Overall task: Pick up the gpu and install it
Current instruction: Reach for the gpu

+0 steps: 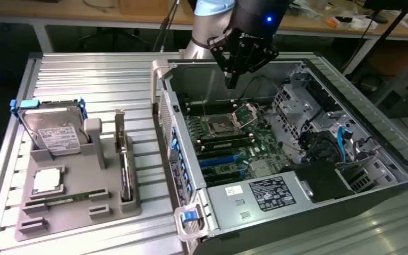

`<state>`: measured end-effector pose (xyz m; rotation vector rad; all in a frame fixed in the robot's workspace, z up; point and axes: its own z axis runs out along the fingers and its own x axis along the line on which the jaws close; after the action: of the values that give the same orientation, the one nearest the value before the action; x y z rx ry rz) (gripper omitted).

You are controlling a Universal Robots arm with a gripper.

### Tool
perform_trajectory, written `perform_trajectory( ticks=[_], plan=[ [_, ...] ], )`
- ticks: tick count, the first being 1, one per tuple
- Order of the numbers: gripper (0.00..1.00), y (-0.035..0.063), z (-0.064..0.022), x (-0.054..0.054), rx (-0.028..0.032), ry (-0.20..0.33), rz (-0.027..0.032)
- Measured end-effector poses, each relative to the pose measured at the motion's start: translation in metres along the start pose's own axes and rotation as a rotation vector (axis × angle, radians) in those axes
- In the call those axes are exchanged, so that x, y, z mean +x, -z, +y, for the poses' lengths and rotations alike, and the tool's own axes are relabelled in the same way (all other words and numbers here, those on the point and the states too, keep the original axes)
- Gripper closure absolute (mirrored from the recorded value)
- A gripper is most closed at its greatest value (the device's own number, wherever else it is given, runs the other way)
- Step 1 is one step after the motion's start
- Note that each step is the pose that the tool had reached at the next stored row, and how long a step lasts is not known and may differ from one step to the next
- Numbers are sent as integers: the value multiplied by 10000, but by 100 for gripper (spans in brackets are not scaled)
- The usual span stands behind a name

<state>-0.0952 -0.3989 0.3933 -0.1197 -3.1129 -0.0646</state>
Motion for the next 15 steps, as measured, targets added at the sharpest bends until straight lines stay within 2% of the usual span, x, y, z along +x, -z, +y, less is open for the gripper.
perform_trajectory(
  ticks=[2, 6, 10, 15],
  plan=[
    [89, 1, 2, -25, 4, -3, 49],
    [89, 1, 4, -45, 7, -4, 89],
    [89, 2, 4, -56, 10, -6, 116],
    [89, 2, 4, -56, 9, -5, 116]
  ],
)
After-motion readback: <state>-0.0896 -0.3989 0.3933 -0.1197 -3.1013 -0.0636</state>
